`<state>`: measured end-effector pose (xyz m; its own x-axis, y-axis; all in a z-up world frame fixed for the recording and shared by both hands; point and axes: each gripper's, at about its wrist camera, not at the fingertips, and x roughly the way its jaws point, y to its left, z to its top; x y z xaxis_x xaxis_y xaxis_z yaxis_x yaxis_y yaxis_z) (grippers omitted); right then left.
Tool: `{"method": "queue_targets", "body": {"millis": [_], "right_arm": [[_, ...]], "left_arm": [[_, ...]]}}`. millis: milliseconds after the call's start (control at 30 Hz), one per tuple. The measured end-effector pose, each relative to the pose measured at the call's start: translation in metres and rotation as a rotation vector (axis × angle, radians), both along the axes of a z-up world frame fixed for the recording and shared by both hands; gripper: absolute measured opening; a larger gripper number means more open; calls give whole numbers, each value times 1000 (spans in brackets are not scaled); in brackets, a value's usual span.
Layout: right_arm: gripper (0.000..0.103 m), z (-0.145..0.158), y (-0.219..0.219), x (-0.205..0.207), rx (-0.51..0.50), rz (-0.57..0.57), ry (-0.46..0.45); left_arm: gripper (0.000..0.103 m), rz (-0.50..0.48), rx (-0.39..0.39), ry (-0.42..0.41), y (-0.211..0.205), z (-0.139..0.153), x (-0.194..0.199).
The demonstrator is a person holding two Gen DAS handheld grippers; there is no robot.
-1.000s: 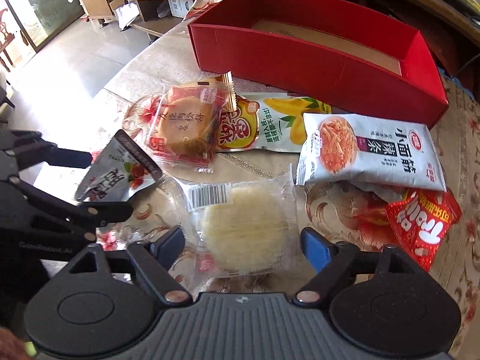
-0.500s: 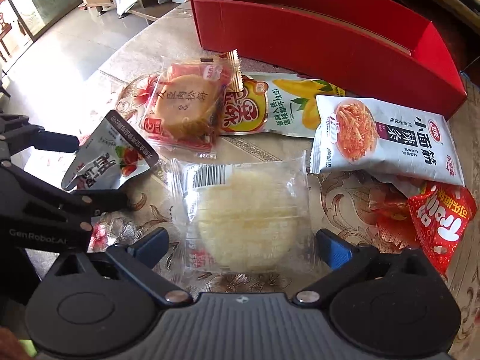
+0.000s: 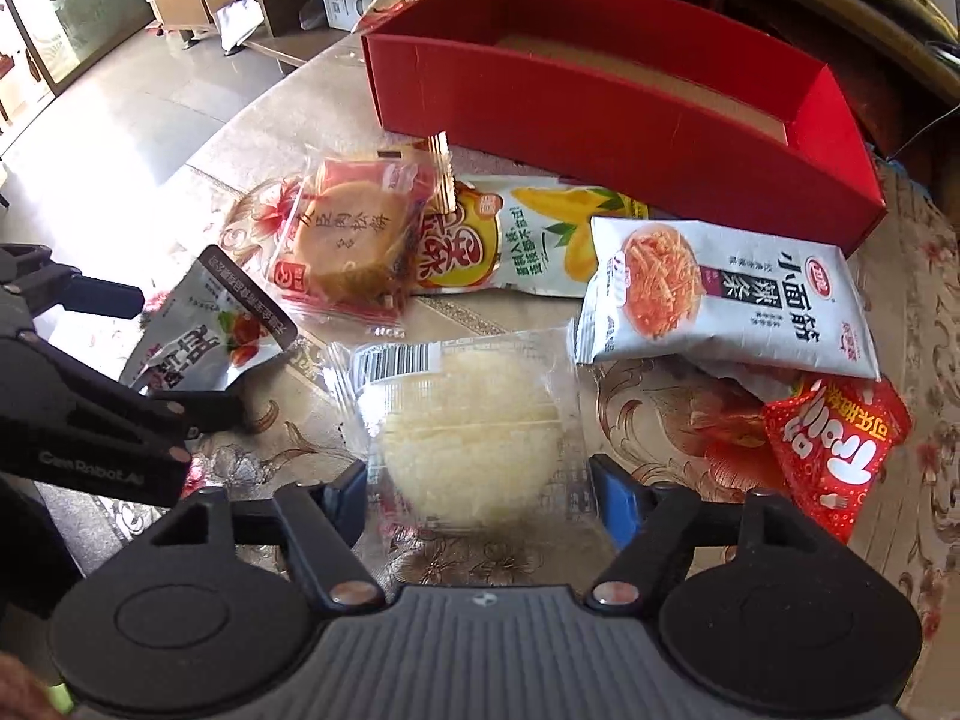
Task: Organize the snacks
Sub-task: 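Lift the jerky pouch with the left gripper while the right gripper grasps the wrapped round bun, then carry the jerky pouch with the left gripper while the right gripper carries the bun over the red box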
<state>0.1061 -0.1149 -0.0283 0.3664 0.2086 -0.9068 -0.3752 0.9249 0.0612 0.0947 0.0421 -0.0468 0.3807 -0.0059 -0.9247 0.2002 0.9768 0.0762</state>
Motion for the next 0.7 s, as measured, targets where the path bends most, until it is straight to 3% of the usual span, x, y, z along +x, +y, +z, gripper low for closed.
{"method": "queue_targets", "body": {"millis": [100, 200, 700], "right_arm": [[71, 4, -1, -1, 9, 0, -1], [70, 7, -3, -3, 14, 1, -7], [70, 23, -26, -7, 71, -71, -37]], "left_arm": [[87, 1, -34, -5, 1, 3, -3], [62, -13, -57, -34, 0, 9, -7], [60, 9, -165, -74, -2, 29, -1]]}}
